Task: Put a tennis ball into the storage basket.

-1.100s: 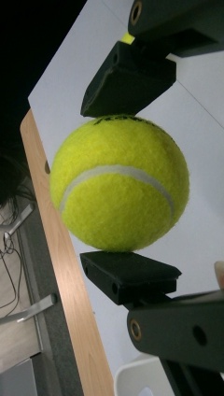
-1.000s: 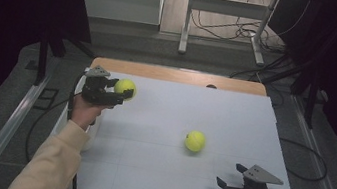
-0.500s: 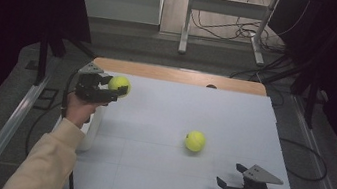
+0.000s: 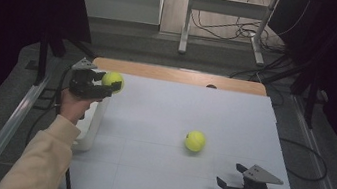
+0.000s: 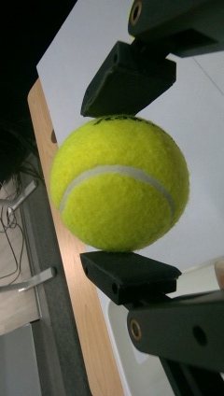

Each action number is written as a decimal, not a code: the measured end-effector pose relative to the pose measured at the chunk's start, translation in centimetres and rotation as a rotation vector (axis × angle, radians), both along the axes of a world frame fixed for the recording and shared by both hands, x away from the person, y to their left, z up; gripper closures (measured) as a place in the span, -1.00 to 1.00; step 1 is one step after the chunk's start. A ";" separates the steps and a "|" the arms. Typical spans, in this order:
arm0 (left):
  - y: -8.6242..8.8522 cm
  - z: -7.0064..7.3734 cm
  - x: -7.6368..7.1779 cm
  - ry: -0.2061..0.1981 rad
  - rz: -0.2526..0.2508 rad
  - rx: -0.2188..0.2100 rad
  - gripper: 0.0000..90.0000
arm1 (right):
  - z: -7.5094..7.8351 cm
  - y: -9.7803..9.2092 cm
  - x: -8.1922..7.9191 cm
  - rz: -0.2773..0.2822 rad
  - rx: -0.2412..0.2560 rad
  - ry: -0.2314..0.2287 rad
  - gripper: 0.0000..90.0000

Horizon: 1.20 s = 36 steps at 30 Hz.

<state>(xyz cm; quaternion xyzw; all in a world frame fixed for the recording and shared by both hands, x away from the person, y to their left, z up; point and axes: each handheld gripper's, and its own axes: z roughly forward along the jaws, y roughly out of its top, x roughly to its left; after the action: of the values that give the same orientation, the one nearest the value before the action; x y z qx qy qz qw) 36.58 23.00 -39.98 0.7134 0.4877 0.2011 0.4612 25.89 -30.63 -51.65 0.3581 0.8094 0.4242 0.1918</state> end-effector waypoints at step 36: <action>4.5 -0.8 0.2 0.016 0.124 0.000 -0.40 | 0.0 0.0 0.0 0.000 -0.008 0.004 -0.72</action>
<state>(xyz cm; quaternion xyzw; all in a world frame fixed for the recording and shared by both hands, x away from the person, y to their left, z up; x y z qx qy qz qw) 36.80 27.46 -40.78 0.6833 0.5349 0.2236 0.4439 25.91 -30.58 -51.70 0.3580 0.8115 0.4202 0.1915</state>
